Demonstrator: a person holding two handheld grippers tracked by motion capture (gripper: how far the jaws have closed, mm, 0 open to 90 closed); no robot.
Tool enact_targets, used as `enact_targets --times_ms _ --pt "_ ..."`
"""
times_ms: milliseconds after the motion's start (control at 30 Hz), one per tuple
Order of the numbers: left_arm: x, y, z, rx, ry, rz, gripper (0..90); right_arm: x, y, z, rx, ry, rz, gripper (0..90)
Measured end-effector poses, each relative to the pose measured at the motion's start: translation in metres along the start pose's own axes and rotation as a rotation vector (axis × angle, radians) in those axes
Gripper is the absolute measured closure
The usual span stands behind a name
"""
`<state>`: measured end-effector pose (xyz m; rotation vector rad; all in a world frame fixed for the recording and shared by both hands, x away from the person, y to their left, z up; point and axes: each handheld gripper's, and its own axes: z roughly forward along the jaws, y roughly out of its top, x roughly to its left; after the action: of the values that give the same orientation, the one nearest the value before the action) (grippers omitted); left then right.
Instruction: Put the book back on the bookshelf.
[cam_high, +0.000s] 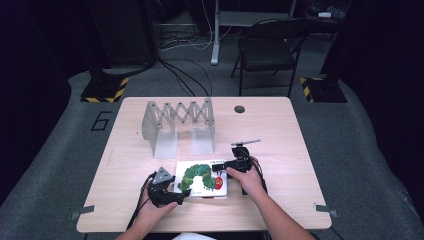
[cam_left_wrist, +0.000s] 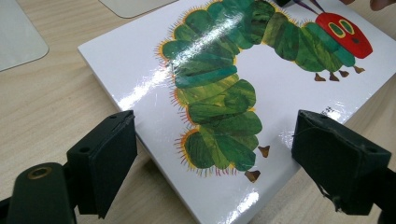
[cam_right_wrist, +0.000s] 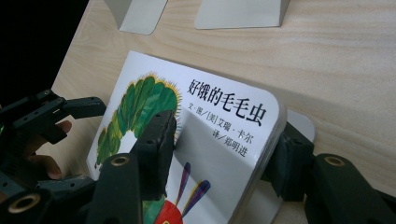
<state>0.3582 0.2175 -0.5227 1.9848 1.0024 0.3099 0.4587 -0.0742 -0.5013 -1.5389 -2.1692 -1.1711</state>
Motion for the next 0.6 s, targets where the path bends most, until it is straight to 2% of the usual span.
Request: enact_targets --times_ms 33,200,300,433,600 --pt "0.001 0.000 0.000 0.000 -0.001 0.010 14.1 0.001 0.000 -0.001 0.002 0.001 -0.002 47.8" --pt "0.000 0.000 -0.003 0.014 -0.013 -0.017 14.1 0.007 -0.002 -0.007 -0.007 -0.008 -0.023 48.8" --pt "0.000 -0.001 -0.003 0.004 -0.004 -0.012 14.1 0.009 -0.003 -0.009 -0.015 -0.013 -0.046 49.0" --pt "-0.001 -0.002 -0.003 -0.003 -0.005 -0.022 14.0 0.013 -0.004 -0.012 -0.015 -0.014 -0.048 49.8" --pt "0.002 -0.002 -0.004 0.000 -0.028 -0.041 14.0 0.016 -0.005 -0.015 -0.023 -0.013 -0.059 50.6"
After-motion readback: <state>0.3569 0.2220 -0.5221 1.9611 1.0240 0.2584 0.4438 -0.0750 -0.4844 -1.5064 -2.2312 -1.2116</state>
